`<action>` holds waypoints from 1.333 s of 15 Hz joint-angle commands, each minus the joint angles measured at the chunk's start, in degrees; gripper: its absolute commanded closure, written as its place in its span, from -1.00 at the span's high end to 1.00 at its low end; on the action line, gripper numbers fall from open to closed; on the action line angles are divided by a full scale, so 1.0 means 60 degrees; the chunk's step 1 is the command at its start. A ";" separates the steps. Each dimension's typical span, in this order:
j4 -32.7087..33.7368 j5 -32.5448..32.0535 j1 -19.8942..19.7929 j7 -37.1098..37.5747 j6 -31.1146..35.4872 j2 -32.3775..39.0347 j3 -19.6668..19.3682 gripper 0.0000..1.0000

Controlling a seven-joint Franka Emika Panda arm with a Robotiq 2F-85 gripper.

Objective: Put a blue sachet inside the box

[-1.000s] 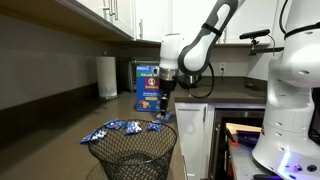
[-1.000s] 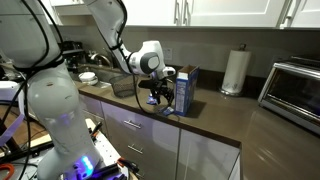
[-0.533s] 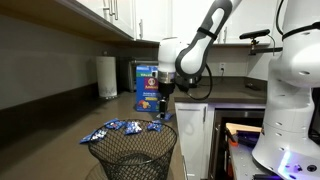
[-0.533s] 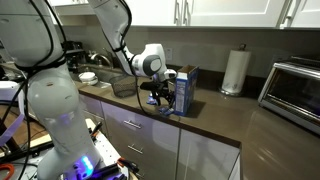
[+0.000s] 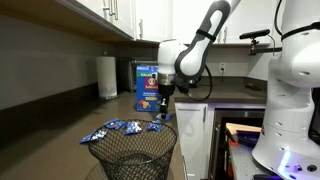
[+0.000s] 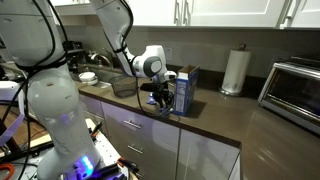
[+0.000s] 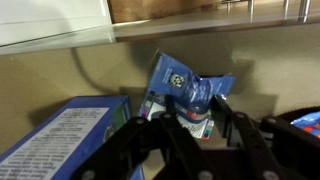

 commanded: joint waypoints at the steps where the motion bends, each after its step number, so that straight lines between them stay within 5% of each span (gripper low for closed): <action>1: -0.0069 -0.0178 0.0191 0.0138 -0.0084 -0.0137 -0.0031 -0.77; 11: -0.0174 -0.0743 0.0628 0.0341 -0.0462 -0.0716 0.0201 -0.84; 20: -0.0188 0.0353 0.1034 -0.0787 -0.2745 -0.3096 0.0472 -0.84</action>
